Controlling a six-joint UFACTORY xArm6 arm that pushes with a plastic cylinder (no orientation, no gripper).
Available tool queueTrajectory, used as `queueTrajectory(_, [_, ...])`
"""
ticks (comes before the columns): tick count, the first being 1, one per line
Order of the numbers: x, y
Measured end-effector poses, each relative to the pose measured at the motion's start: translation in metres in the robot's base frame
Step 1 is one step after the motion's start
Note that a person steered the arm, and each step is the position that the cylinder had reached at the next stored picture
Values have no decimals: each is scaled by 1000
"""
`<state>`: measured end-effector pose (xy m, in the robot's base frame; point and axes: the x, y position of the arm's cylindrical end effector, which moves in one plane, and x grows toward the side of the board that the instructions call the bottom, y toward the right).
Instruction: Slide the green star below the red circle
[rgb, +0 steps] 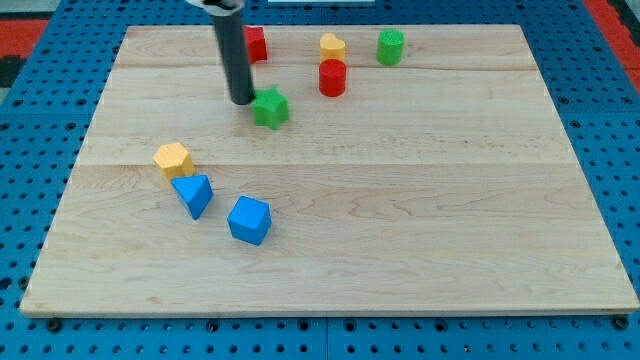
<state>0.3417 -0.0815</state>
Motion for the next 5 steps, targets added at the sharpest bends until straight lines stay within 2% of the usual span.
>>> queueTrajectory(1, [6, 19])
queueTrajectory(2, [33, 19])
queueTrajectory(3, [30, 85])
queueTrajectory(4, [50, 60])
queueTrajectory(5, [111, 57])
